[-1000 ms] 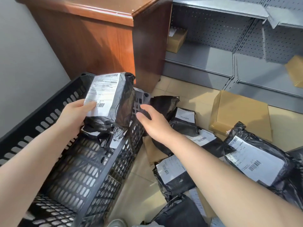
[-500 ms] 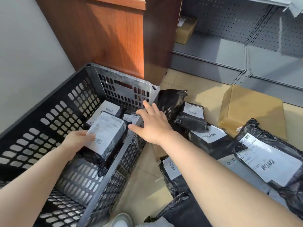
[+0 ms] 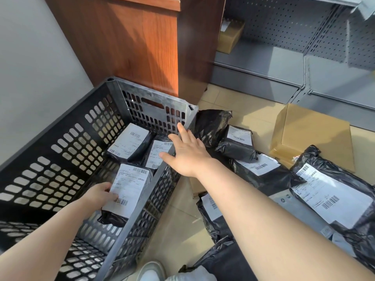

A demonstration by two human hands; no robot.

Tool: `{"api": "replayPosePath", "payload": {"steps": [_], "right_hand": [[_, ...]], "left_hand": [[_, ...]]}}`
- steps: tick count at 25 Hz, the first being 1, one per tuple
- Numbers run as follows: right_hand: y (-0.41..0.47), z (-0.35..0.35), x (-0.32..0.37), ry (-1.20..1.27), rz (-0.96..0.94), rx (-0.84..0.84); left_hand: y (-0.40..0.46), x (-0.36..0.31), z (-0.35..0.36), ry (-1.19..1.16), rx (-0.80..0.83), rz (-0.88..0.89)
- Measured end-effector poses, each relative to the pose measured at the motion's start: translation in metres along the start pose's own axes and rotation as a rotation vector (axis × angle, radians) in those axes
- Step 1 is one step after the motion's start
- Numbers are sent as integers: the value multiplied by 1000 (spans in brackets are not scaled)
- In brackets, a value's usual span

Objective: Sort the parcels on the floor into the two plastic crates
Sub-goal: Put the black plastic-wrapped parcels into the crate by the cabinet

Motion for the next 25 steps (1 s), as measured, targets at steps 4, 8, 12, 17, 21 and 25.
{"api": "replayPosePath", "payload": {"steps": [4, 8, 12, 17, 21, 25], "right_hand": [[0, 1, 3, -31, -3, -14], [-1, 0, 1, -57, -14, 9], [0, 2, 1, -43, -17, 9], [1, 4, 0, -32, -24, -2], [0, 5, 1, -13, -29, -14], [-1, 2, 0, -10, -30, -27]], "left_hand": [[-7, 1, -1, 164, 48, 9], [-16, -12, 17, 360, 23, 87], [-24, -24, 34, 354, 28, 93], [-20, -20, 46, 344, 67, 88], [-21, -21, 57, 362, 132, 97], [-22, -19, 63, 357, 131, 47]]}}
Point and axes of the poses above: each hand's wrist, its own y-axis towards the middle knuckle, its own z-axis out of the palm, x = y × z, the point moved 8 cm from there along y, towards the middle knuckle, and after that the axes turned 9 degrees about -x, right-handed, at the moved point
